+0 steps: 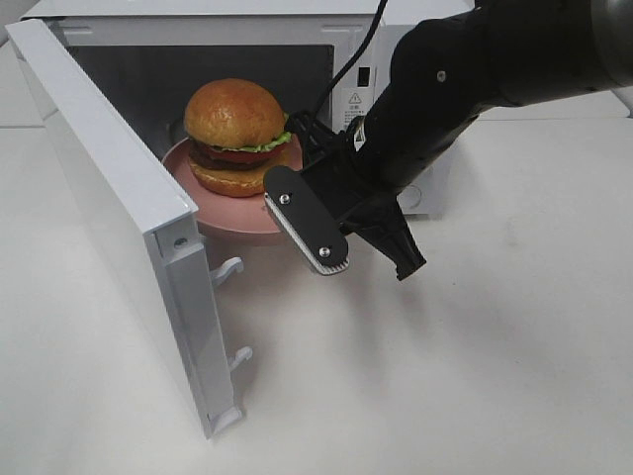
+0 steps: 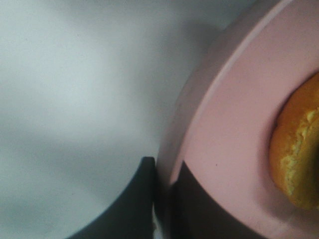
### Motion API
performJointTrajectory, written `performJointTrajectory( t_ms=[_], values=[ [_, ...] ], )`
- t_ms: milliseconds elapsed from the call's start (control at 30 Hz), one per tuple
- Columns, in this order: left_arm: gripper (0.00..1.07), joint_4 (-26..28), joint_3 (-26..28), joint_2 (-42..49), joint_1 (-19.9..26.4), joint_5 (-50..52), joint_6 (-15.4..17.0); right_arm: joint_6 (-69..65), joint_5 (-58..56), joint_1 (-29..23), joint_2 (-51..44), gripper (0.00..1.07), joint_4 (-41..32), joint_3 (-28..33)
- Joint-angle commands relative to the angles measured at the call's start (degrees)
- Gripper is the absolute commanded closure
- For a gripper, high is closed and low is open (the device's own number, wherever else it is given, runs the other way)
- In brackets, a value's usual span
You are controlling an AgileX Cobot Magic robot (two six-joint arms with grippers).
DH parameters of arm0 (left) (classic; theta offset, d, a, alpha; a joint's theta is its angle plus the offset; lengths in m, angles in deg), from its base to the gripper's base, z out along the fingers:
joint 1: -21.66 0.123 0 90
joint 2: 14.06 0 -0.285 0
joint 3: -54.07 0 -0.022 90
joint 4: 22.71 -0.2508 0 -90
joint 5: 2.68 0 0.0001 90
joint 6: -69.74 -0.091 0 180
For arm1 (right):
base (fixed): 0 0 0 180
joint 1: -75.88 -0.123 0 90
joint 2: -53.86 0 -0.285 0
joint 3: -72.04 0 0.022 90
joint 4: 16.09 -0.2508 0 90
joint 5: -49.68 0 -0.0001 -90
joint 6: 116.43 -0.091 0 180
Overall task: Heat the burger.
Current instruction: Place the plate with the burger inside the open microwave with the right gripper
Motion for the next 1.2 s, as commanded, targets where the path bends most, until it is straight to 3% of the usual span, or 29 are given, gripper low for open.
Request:
performJointTrajectory(
  t_ms=[33, 667, 1200],
  values=[
    [0.08, 0.3, -0.1, 0.9, -0.3, 0.7, -0.1, -1.4, 2.9, -0.1, -0.2, 1.07, 1.7, -1.8],
    [0.08, 0.3, -0.1, 0.9, -0.3, 0.7, -0.1, -12.9, 0.9, -0.1, 5.4, 1.07, 10.1, -10.5],
    [0.08, 0.3, -0.1, 0.9, -0.3, 0.7, -0.1, -16.5, -3.0, -0.1, 12.7, 1.07, 12.0, -21.3]
  ],
)
